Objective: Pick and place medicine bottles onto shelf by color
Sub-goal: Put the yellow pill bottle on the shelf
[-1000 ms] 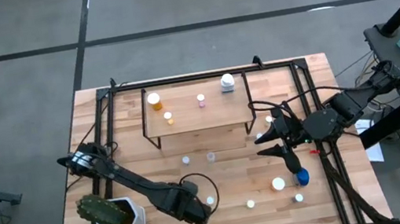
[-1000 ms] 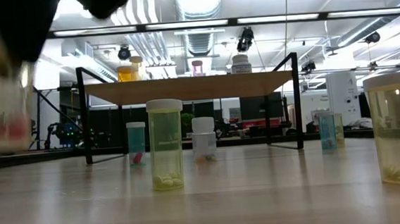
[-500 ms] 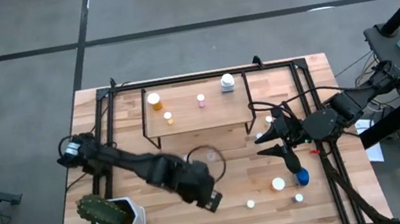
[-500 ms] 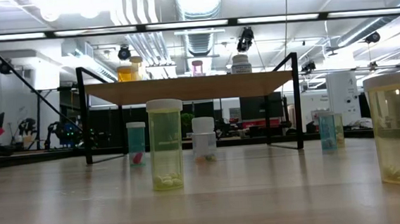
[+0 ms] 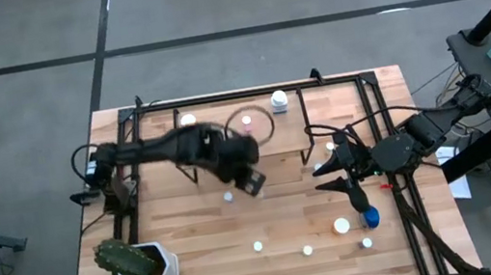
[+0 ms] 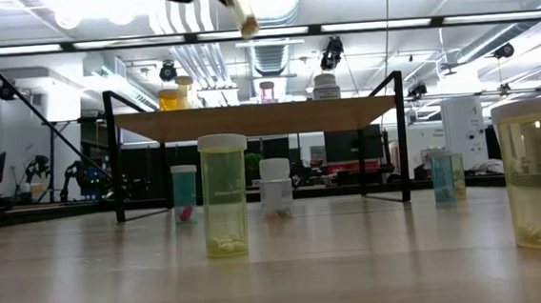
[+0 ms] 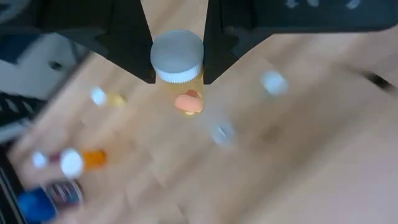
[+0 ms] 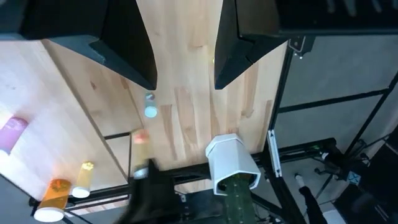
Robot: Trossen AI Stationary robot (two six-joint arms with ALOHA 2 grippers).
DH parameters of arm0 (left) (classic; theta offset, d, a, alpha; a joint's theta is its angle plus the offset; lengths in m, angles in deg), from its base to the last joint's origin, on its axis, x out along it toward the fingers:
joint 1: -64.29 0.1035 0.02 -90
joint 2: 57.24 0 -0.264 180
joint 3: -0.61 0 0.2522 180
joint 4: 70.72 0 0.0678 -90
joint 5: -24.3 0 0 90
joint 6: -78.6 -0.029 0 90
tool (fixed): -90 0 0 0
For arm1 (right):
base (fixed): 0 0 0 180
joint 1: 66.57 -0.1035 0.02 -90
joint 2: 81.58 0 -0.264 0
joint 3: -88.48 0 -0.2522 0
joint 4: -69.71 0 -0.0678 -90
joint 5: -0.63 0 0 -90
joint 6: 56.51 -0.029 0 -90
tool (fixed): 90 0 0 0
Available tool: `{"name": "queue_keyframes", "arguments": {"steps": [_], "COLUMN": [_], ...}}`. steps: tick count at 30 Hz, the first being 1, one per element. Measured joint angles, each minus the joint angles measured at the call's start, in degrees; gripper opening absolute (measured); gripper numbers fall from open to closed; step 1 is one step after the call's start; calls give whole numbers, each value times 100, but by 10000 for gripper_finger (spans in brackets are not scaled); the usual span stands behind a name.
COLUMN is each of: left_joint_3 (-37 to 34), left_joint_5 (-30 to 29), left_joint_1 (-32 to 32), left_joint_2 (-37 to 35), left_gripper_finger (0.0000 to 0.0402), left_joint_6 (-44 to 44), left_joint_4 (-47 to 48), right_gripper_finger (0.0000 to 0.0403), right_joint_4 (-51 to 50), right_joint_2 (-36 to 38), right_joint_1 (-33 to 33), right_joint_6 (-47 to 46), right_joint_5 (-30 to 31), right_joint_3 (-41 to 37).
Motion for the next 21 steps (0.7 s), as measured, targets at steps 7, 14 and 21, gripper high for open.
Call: {"name": "queue_keyframes", "arguments": {"steps": [7,14,21], "left_joint_3": [55,4,-10], "left_joint_5": [-786,-1109,-1116], "left_joint_1": [849,1558,2284], "left_joint_2": [-1,22,28], "left_gripper_finger": [102,102,102], "left_joint_6": [-1198,-1902,-2624], "left_joint_4": [154,415,415], "right_gripper_finger": [150,150,150], "right_joint_4": [0,7,31], "right_joint_2": [0,0,0], "right_joint_1": [0,0,0], "right_joint_6": [4,-9,-20], "right_joint_5": [263,264,271], "right_joint_3": [0,0,0]}}
